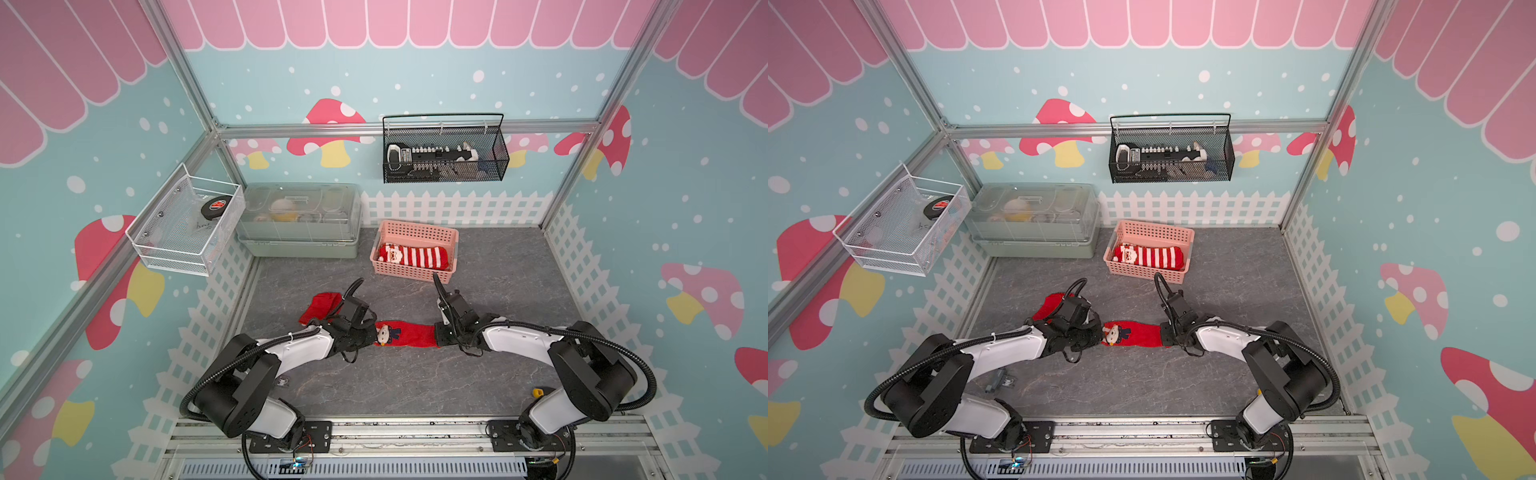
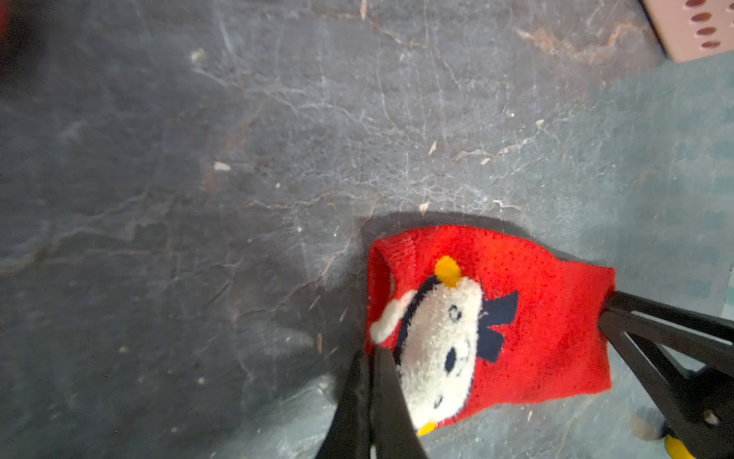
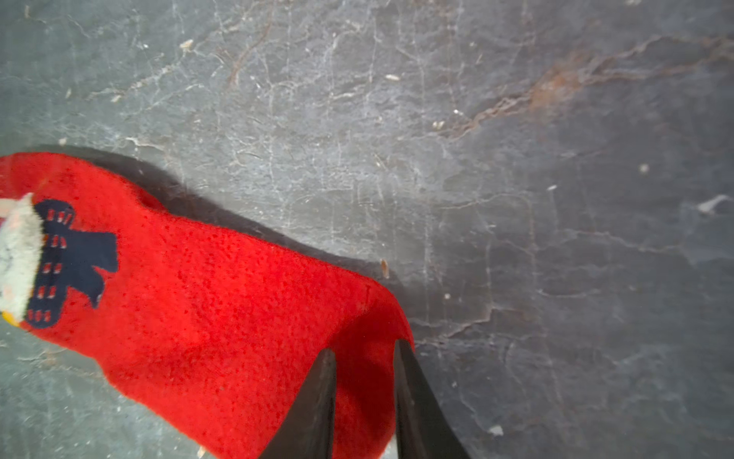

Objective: Place the socks together as a pair
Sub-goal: Flatten out the sock at the center of the board, then pick up the sock at the center of the board.

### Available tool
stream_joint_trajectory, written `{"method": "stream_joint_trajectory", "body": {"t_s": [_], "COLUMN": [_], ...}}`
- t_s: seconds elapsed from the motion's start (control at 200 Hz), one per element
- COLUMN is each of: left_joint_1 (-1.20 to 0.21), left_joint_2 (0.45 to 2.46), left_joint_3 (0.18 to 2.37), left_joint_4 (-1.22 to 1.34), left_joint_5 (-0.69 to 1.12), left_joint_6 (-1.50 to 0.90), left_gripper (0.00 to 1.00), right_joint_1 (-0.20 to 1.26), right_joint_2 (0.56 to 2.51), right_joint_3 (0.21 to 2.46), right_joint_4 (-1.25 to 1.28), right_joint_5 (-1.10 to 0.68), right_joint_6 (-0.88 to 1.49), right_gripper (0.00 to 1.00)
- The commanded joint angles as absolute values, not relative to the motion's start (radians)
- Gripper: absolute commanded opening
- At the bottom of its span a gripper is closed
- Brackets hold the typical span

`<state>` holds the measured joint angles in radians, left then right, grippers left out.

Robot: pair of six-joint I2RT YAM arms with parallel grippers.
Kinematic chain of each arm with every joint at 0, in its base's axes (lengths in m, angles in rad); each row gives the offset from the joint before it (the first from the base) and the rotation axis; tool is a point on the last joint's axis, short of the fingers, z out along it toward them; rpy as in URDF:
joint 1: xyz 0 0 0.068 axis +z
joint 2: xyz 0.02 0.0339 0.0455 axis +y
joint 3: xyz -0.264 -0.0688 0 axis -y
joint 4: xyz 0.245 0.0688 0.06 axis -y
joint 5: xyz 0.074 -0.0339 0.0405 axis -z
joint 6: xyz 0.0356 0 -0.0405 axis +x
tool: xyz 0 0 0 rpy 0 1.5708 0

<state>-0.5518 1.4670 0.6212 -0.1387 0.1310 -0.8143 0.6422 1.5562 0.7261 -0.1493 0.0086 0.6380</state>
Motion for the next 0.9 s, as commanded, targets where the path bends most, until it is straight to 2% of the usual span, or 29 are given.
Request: {"method": "stream_joint_trajectory", "body": {"t_s": [0.0, 0.255, 0.33, 0.395, 0.44, 0.65, 0.821, 0.896], "left_joint_1": [-0.551, -0.554, -0.553, -0.552, -0.552, -0.496, -0.330, -0.257], "left_joint_2": [1.417, 1.335, 1.311, 1.284, 1.264, 1.154, 1.044, 1.005], "left_joint_3": [0.602, 0.604, 0.618, 0.645, 0.667, 0.712, 0.645, 0.601], "left_joint_4": [-0.154, -0.201, -0.225, -0.280, -0.328, -0.487, -0.486, -0.445], "left_joint_5": [0.099, 0.087, 0.092, 0.066, 0.029, -0.188, -0.258, -0.249], "left_joint_6": [-0.804, -0.799, -0.792, -0.776, -0.766, -0.778, -0.852, -0.893], "left_gripper": [0.00, 0.00, 0.20, 0.53, 0.61, 0.61, 0.58, 0.58], "right_joint_1": [0.644, 0.645, 0.645, 0.645, 0.645, 0.644, 0.645, 0.645], "right_joint_2": [1.559, 1.508, 1.462, 1.411, 1.375, 1.266, 1.192, 1.165], "right_joint_3": [0.722, 0.757, 0.752, 0.743, 0.737, 0.677, 0.463, 0.426], "right_joint_4": [-0.199, -0.206, -0.175, -0.144, -0.122, -0.030, 0.273, 0.296], "right_joint_5": [0.068, 0.028, 0.009, 0.013, 0.024, 0.151, 0.170, 0.197], "right_joint_6": [0.626, 0.543, 0.505, 0.459, 0.421, 0.294, 0.315, 0.310], "right_gripper": [0.27, 0.35, 0.37, 0.38, 0.40, 0.42, 0.43, 0.43]}}
